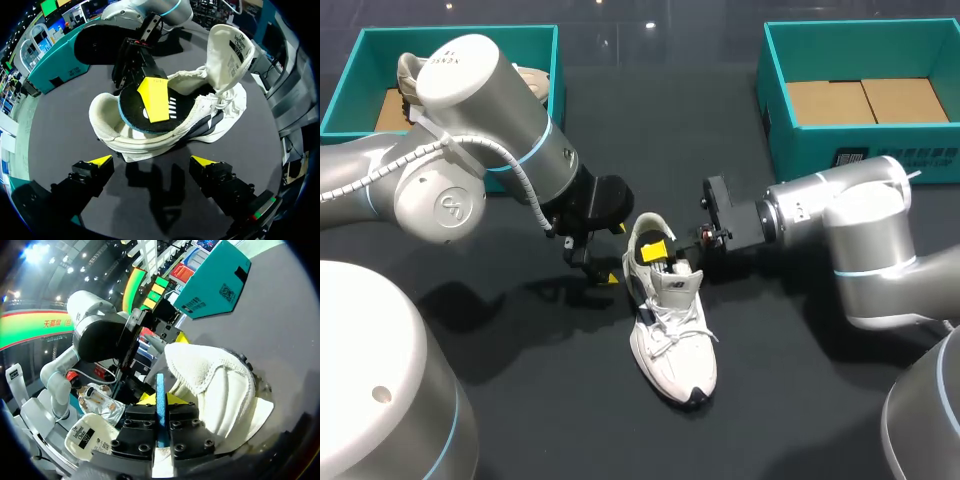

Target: Take the shoe out of the shoebox, open the shoe tongue, remove and reinsert the insole, then place the shoe into the shoebox

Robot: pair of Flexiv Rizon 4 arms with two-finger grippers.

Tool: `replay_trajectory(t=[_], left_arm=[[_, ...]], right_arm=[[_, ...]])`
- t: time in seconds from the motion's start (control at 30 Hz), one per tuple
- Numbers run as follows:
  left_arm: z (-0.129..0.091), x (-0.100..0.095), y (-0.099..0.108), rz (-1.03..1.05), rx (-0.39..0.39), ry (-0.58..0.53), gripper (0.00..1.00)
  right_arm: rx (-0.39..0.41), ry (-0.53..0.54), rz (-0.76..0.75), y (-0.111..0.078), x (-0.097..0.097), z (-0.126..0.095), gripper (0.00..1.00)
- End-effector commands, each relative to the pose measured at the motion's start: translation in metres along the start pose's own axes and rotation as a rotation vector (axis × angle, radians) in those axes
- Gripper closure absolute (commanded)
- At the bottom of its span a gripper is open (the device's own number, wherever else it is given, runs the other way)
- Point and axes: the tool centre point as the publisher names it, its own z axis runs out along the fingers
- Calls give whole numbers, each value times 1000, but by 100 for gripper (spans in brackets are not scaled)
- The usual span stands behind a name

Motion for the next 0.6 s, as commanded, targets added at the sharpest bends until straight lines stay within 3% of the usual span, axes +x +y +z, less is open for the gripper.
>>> replay_trajectory(t=[0.03, 0.13, 0.2, 0.3, 0.5, 0.6], left_arm=[[0, 0, 0, 1, -1, -1, 0], [0, 0, 0, 1, -1, -1, 0], [0, 0, 0, 1, -1, -1, 0], [0, 0, 0, 1, -1, -1, 0], [0, 0, 0, 1, -1, -1, 0], [0, 0, 0, 1, -1, -1, 0]], right_arm=[[-32, -16, -15, -15, 6, 2, 100], [-33, -26, -57, -9, 15, 2, 100], [-24, -29, -85, -2, 20, 3, 69], [-7, -36, -123, 8, 25, 4, 58], [17, -46, -159, 24, 27, 1, 60], [24, -46, -163, 29, 25, 0, 65]])
